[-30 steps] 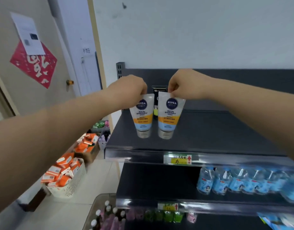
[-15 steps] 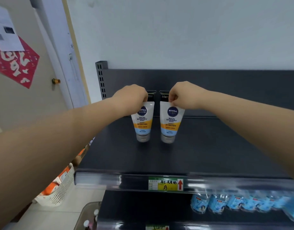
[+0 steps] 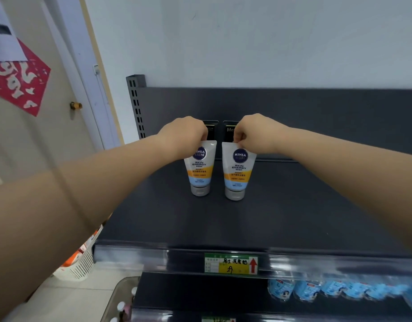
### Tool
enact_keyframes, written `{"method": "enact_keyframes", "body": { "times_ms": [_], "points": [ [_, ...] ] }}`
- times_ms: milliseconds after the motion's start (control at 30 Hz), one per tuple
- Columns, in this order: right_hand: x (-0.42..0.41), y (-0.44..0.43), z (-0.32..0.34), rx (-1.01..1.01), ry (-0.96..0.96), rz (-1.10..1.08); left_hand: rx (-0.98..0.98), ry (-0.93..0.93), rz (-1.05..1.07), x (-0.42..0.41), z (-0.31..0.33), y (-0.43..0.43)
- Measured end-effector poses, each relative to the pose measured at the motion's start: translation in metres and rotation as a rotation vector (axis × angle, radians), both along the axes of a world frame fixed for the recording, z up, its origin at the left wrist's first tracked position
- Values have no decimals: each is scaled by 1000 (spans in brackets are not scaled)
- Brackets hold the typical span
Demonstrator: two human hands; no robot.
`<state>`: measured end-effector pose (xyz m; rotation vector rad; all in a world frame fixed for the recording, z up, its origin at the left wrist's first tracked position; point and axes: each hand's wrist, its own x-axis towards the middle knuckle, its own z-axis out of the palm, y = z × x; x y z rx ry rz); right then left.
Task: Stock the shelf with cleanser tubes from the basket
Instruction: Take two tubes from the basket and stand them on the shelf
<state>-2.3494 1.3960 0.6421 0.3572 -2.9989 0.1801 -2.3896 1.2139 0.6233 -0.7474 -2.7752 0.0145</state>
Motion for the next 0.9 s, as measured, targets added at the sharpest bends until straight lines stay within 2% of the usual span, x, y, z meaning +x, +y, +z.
{"method": "enact_keyframes", "body": {
  "times_ms": [900],
  "points": [
    [-2,0,-7,-10,65,10,-14,12,-7,6,-1,1]
  ]
}}
